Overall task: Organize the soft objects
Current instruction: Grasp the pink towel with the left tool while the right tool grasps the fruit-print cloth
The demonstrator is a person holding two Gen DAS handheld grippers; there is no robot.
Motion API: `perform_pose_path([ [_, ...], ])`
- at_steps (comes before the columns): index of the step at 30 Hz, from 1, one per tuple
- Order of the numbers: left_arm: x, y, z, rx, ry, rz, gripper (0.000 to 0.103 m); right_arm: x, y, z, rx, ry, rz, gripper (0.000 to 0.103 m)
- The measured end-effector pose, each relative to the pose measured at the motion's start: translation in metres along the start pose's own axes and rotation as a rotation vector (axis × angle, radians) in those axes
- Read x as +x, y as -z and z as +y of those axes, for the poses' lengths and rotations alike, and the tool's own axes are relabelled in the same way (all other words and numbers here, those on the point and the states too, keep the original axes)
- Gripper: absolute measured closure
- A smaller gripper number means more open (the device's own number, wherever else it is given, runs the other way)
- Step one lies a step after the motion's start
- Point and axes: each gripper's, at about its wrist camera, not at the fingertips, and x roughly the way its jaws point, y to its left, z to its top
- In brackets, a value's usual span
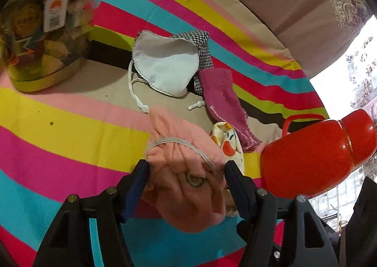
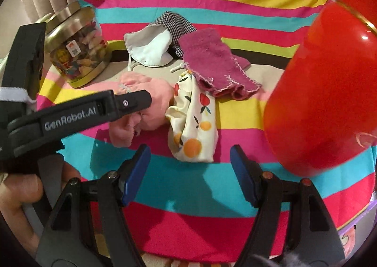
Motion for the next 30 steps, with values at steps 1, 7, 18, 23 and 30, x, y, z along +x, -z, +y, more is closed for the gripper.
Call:
perform_pose_path([
  [1, 0.003, 0.0, -0.001, 0.019, -0.007, 0.002, 0.036, 0.003, -0.001, 0.0, -0.001, -0.001, 0.004, 0.03],
  [7, 0.009, 0.0, 0.004, 0.048, -0.001, 0.001, 0.061, 0.023, -0.008, -0.002, 0.004, -0.008, 0.029, 0.03],
  [18, -0.019, -0.006, 0.024, -0.015, -0.058, -0.128, 0.07, 0.044, -0.021, 0.009, -0.007, 0.034, 0.039, 0.03],
  [23, -0.018, -0.004, 0.03, -0.029, -0.061, -0.131, 0.07, 0.056, -0.025, 0.014, -0.021, 0.073, 0.055, 0.03],
  [30, -0.019, 0.0, 0.028, -0.026, -0.062, -0.135, 0.071, 0.058, -0.026, 0.014, -0.021, 0.092, 0.029, 0.046],
])
